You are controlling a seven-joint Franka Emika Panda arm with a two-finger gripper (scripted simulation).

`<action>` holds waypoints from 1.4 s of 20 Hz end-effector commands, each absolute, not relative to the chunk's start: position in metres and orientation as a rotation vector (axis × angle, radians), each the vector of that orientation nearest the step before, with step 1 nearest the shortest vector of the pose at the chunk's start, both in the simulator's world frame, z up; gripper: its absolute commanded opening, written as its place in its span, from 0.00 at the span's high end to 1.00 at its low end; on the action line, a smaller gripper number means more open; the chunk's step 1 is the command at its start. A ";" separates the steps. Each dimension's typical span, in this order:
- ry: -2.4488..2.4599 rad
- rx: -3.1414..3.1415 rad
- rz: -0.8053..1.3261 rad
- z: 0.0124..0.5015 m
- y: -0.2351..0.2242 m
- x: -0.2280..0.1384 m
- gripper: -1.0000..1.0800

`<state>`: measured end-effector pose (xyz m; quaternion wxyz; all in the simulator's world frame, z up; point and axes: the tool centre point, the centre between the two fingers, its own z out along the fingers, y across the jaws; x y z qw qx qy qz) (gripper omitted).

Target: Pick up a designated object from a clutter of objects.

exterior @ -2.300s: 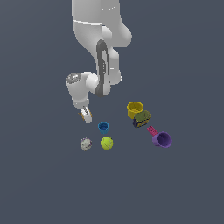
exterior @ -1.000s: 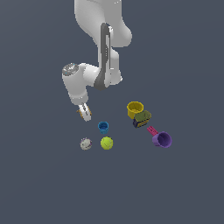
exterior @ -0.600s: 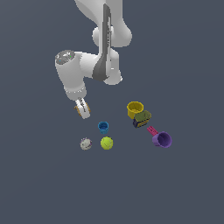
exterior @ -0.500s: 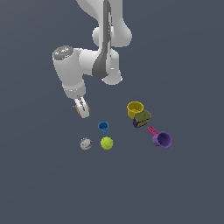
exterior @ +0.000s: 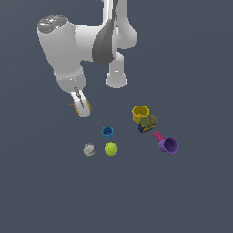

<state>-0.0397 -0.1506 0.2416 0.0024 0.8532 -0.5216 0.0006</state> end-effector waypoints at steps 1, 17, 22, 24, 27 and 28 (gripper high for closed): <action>-1.636 2.677 0.002 0.265 -0.148 -0.029 1.00; -1.634 2.682 0.000 0.372 -0.136 0.028 1.00; -1.634 2.683 0.000 0.385 -0.135 0.036 1.00; -1.634 2.683 0.000 0.388 -0.134 0.038 1.00; -1.634 2.683 0.000 0.390 -0.134 0.039 1.00; -1.634 2.683 0.000 0.391 -0.134 0.039 1.00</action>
